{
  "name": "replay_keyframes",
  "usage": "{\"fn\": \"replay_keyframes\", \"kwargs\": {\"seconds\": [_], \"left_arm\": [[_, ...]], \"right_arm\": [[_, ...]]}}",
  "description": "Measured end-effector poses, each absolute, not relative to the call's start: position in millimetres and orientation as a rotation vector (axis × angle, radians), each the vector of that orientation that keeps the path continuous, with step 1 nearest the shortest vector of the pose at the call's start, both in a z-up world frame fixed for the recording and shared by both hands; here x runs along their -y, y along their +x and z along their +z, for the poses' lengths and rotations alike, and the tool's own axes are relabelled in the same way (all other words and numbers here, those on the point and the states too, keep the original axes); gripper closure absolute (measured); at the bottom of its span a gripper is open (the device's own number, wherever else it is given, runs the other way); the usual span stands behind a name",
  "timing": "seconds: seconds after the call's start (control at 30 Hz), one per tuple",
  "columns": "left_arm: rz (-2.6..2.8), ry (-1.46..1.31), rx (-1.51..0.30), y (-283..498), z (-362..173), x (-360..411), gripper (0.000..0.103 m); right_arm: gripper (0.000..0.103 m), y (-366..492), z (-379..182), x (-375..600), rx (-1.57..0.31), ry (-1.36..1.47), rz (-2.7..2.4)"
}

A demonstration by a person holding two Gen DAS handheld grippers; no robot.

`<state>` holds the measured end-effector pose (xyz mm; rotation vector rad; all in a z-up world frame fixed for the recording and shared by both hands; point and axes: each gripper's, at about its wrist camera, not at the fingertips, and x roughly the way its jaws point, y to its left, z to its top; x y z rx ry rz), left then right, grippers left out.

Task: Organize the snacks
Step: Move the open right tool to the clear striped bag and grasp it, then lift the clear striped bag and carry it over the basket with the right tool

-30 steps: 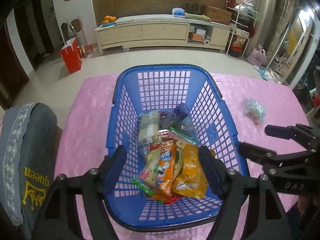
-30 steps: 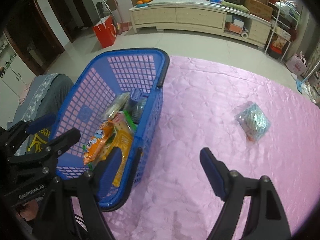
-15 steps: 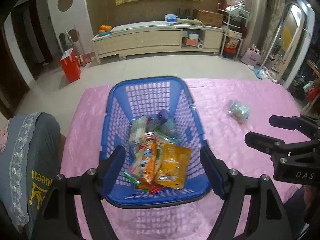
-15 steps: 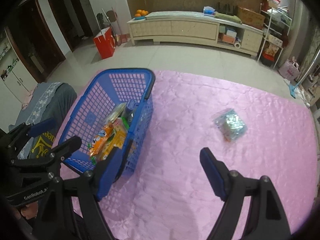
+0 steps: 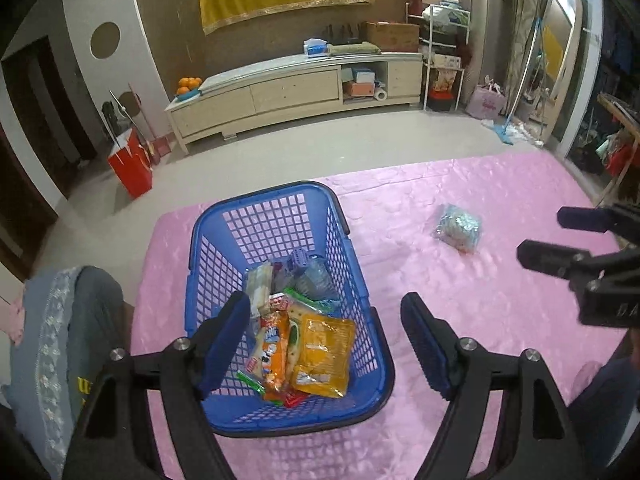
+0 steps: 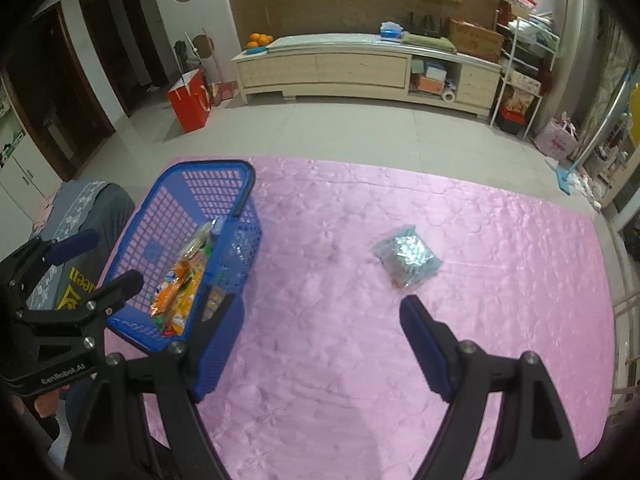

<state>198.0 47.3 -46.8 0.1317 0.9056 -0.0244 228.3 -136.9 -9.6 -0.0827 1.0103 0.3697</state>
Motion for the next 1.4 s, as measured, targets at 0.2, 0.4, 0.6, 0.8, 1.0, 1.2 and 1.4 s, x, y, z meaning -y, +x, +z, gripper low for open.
{"fn": "replay_keyframes", "kwargs": {"seconds": [0.2,0.4,0.6,0.8,1.0,1.2,1.4], "left_arm": [[-0.008,0.141,-0.928,217.8,-60.2,-50.3,0.009],[0.031,0.136,-0.939,235.0,-83.7,-61.1,0.0],[0.086,0.07,-1.003,257.3,-104.2,-83.2,0.0],[0.16,-0.017,-1.042,280.4,-122.4,-102.2,0.0],[0.23,-0.054,-1.107,298.1,-145.0,-117.7,0.0],[0.254,-0.035,-1.153,312.3,-164.2,-120.1,0.0],[0.252,-0.028,-1.167,319.3,-170.4,-118.4,0.0]], "right_arm": [[0.019,247.7,-22.3,144.2,-0.997,-0.122,0.353],[0.014,274.8,-51.6,151.7,-1.022,-0.173,0.361],[0.014,307.9,-90.6,162.3,-1.108,-0.231,0.358],[0.014,336.2,-123.0,174.8,-1.136,-0.277,0.309],[0.014,358.4,-147.7,177.4,-1.158,-0.278,0.321],[0.014,378.9,-179.1,176.9,-1.142,-0.299,0.302],[0.014,387.4,-198.4,169.0,-1.183,-0.355,0.355]]}}
